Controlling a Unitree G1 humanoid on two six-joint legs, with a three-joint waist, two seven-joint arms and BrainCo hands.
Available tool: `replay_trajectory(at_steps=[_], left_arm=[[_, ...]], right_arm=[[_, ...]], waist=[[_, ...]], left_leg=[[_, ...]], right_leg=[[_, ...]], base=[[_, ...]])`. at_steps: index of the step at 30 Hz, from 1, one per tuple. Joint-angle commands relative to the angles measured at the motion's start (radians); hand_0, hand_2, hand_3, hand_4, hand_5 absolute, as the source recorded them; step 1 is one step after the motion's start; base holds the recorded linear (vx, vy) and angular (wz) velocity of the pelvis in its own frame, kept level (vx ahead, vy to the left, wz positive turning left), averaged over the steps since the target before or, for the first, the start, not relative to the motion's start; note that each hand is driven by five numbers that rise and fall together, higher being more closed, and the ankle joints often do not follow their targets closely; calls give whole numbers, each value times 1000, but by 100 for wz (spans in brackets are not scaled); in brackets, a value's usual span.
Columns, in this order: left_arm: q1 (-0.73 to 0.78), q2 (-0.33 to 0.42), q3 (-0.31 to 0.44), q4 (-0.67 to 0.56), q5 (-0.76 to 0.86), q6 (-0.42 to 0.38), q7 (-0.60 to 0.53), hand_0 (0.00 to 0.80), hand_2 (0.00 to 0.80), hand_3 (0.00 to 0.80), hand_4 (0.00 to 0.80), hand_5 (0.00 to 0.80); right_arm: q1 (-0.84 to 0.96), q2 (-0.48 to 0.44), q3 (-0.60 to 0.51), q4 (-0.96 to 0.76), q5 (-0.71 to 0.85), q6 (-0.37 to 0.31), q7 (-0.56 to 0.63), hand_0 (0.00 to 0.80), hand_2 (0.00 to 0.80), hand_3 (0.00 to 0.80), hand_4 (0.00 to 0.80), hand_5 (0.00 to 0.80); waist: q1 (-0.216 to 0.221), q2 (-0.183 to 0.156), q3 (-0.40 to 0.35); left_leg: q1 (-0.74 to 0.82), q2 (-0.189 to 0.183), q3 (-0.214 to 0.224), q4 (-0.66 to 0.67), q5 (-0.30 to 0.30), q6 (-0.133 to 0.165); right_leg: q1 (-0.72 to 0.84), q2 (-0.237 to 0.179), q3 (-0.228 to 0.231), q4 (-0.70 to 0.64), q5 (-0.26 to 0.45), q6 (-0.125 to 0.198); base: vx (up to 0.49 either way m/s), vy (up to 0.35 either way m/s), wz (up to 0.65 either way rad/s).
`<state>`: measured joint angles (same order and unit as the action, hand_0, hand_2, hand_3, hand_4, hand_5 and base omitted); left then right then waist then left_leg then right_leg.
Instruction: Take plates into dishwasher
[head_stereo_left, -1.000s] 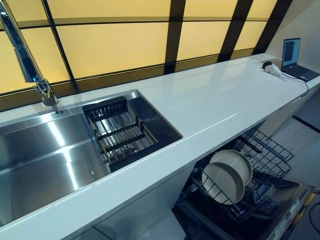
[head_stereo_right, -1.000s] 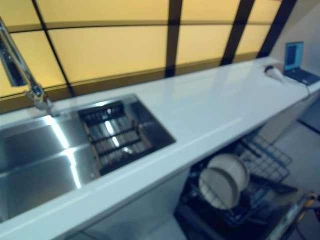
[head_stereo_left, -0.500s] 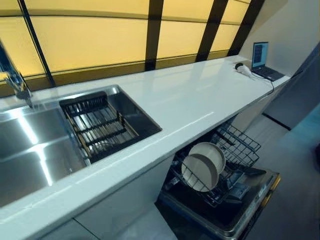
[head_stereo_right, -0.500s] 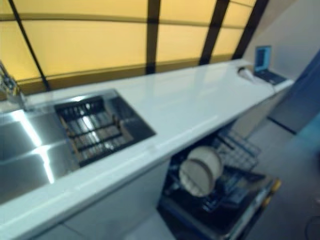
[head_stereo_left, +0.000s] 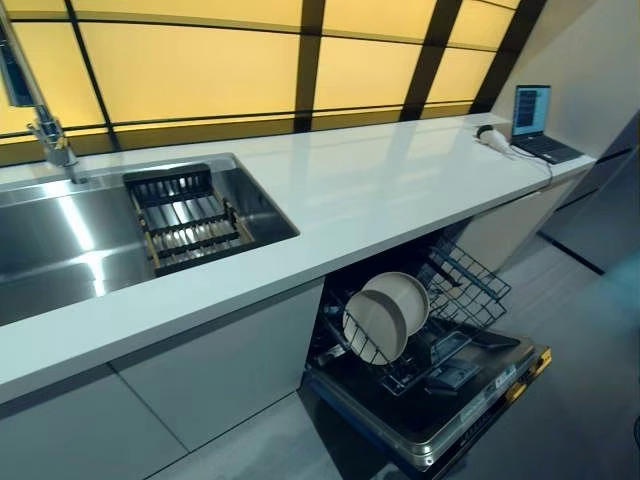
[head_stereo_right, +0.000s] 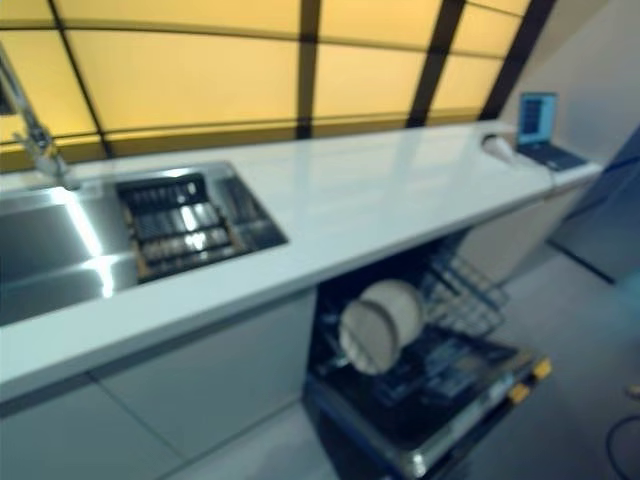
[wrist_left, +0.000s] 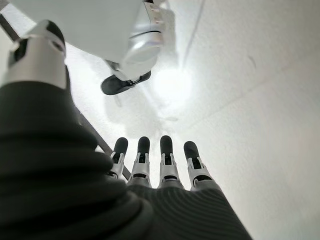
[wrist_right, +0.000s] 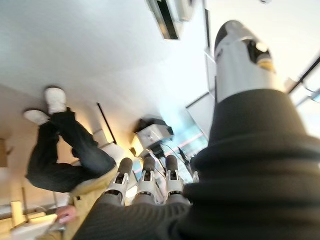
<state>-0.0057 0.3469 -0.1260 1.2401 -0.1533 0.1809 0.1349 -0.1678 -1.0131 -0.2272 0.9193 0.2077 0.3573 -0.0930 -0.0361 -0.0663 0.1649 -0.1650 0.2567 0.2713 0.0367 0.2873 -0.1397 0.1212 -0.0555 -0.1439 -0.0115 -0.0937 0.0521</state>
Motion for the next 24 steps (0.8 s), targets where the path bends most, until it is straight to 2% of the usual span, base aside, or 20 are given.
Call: replay_trajectory(at_steps=[1, 3, 4, 5, 7, 8, 10, 13, 14, 15, 16, 17, 19, 20, 22, 24], left_arm=[[-34, -9, -2, 28, 1, -54, -21, 0, 0, 0, 0, 0], [-44, -15, -11, 29, 9, -64, -31, 0, 0, 0, 0, 0], [-51, -17, -19, 27, 15, -65, -32, 0, 0, 0, 0, 0], [-64, -23, -42, 26, 30, -71, -37, 0, 0, 0, 0, 0], [-91, -29, -79, 19, 23, -74, -40, 0, 0, 0, 0, 0], [-94, -29, -82, 18, 21, -75, -41, 0, 0, 0, 0, 0], [-110, -37, -103, 17, 15, -89, -42, 0, 0, 0, 0, 0], [-114, -40, -114, 24, 6, -103, -34, 0, 0, 0, 0, 0], [-107, -35, -118, 34, 4, -103, -29, 0, 0, 0, 0, 0], [-105, -34, -119, 35, 3, -100, -27, 0, 0, 0, 0, 0], [-99, -30, -119, 37, 2, -98, -24, 0, 0, 0, 0, 0], [-90, -13, -112, 46, -4, -84, -21, 0, 0, 0, 0, 0], [-83, -4, -102, 51, -3, -81, -23, 0, 0, 0, 0, 0], [-69, 9, -76, 66, -15, -74, -19, 0, 0, 0, 0, 0], [-61, 17, -62, 67, -28, -64, -20, 0, 0, 0, 0, 0], [-59, 24, -45, 70, -45, -53, -17, 0, 0, 0, 0, 0]], right_arm=[[-35, -110, -32, 11, -43, -20, -17, 0, 0, 0, 0, 0], [-36, -122, -41, 24, -38, -7, -13, 0, 0, 0, 0, 0], [-29, -124, -50, 25, -37, 2, -12, 0, 0, 0, 0, 0], [5, -121, -80, 24, -23, 11, -10, 0, 0, 0, 0, 0], [49, -92, -109, 15, 15, 16, -30, 0, 0, 0, 0, 0], [52, -87, -111, 14, 16, 16, -31, 0, 0, 0, 0, 0], [62, -62, -112, 21, 47, 27, -41, 0, 0, 0, 0, 0], [55, -40, -104, 44, 83, 31, -38, 0, 0, 0, 0, 0], [59, -15, -103, 54, 115, 21, -26, 0, 0, 0, 0, 0], [60, -10, -103, 54, 119, 19, -23, 0, 0, 0, 0, 0], [63, 2, -104, 50, 138, 24, -19, 0, 0, 0, 0, 0], [68, 30, -106, 40, 189, 30, 11, 0, 0, 0, 0, 0], [64, 48, -101, 38, 206, 32, 21, 0, 0, 0, 0, 0], [47, 99, -81, 30, 230, 35, 33, 0, 0, 0, 0, 0], [39, 133, -62, 33, 239, 28, 29, 0, 0, 0, 0, 0], [32, 191, -43, 53, 236, 10, 43, 0, 0, 0, 0, 0]], waist=[[14, -66, -30], [-2, -61, -47], [-13, -57, -60], [-39, -38, -81], [-49, -26, -83], [-49, -27, -82], [-52, -33, -74], [-49, -38, -65], [-55, -39, -57], [-55, -39, -57], [-61, -38, -55], [-68, -33, -49], [-58, -31, -48], [-22, -20, -51], [-2, -14, -53], [25, -14, -59]], left_leg=[[65, -146, -38, 350, -359, 78], [107, -181, -53, 364, -361, 76], [138, -187, -52, 341, -358, 75], [222, -197, -60, 234, -381, 72], [280, -233, -98, 42, -408, 81], [283, -236, -101, 31, -408, 82], [297, -248, -106, -18, -409, 86], [299, -256, -102, -49, -409, 98], [300, -259, -116, -67, -400, 101], [299, -259, -120, -69, -399, 102], [296, -260, -136, -69, -395, 107], [283, -259, -169, -63, -390, 122], [274, -255, -167, -55, -384, 125], [246, -232, -151, -36, -362, 123], [237, -214, -139, -19, -364, 123], [220, -190, -133, 9, -370, 126]], right_leg=[[-38, -28, -12, 29, 50, -25], [-64, -17, -12, 30, 58, -35], [-79, -9, -16, 32, 63, -39], [-106, 7, -46, 46, 71, -34], [-144, 9, -70, 48, 111, -7], [-148, 8, -72, 48, 116, -4], [-191, -10, -85, 34, 164, 25], [-225, -25, -97, 15, 206, 51], [-249, -31, -71, -5, 246, 73], [-251, -31, -63, -8, 251, 76], [-262, -30, -27, -9, 262, 83], [-280, -42, 40, 28, 268, 93], [-275, -59, 36, 59, 257, 95], [-235, -118, 4, 114, 250, 93], [-206, -153, 4, 144, 246, 92], [-167, -207, 12, 163, 253, 94]], base=[[-276, -28, -8], [-282, 17, -22], [-350, 104, 51], [-326, 132, 112], [-272, 115, 140], [-242, 61, 107], [-247, 26, 87], [-167, 1, 23], [-160, -19, 3], [-117, -33, 3], [-149, -56, 4], [-147, -57, 1], [-224, -106, 9], [-326, -199, 2], [-230, -185, -35], [-175, -255, -37]])
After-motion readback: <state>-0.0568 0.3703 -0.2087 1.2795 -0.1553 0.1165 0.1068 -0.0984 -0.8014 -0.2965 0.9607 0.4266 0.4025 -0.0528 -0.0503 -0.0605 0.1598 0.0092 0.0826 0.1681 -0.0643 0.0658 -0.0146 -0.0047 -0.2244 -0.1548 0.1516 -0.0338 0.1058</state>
